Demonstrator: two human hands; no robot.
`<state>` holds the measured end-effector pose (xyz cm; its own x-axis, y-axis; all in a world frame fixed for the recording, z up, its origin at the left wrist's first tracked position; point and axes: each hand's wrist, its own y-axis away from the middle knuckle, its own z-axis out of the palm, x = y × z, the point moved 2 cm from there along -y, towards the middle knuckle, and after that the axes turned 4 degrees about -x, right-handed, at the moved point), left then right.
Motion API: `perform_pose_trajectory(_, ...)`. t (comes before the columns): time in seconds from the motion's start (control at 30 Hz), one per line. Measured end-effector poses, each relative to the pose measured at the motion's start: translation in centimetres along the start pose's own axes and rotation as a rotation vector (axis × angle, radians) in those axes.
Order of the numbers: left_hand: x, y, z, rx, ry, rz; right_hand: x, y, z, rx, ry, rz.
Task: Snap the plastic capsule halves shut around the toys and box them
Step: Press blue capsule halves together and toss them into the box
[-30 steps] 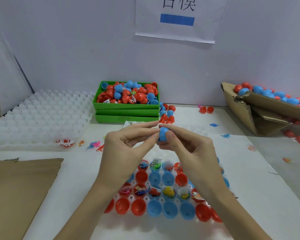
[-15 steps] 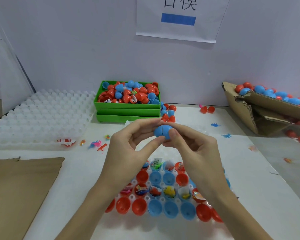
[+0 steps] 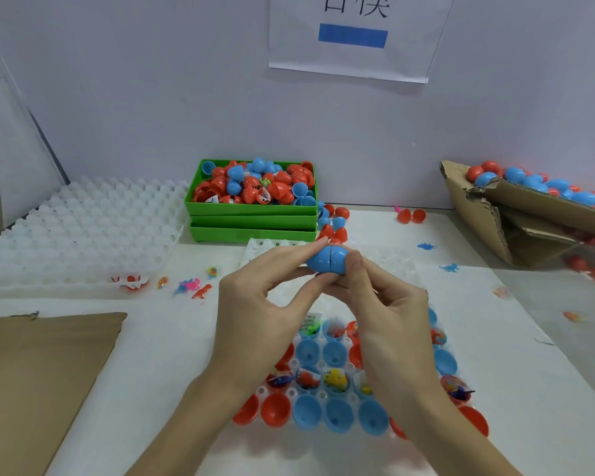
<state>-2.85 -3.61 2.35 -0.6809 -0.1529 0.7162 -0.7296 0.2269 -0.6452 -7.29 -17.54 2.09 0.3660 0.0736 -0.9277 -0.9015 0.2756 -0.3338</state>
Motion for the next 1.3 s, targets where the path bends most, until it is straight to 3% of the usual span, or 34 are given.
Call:
perform_pose_trajectory(0.13, 0.5, 0.2, 0.3, 0.019, -0.060, 0.057, 0.2, 0.1, 0.3, 0.040, -0.015, 0.001)
perform_pose_trajectory(0.47, 0.7, 0.6, 0.9, 0.046, -0.077, 0.012, 0.8, 0.2, 0.3, 0.032, -0.013, 0.036)
perform_pose_trajectory(0.6, 0.6, 0.2, 0.4, 0.046, -0.079, -0.014, 0.6, -0.2, 0.4, -0.086, -0.171, 0.144)
perform_pose_trajectory(0.83, 0.8, -0.1, 0.0, -0.088, 0.125, 0.009, -0.6, -1.2, 0.2, -0.382, -0.570, 0.331)
perform_pose_trajectory(1.07, 1.4, -0.2, -0.3, -0.059, 0.223, 0.012, -0.7, -0.8, 0.8, -0.578, -0.792, 0.440)
perform_pose_trajectory(1.3, 1.8, -0.1, -0.1, -0.058, 0.173, 0.072, -0.3, -0.4, 0.8, -0.614, -0.851, 0.511)
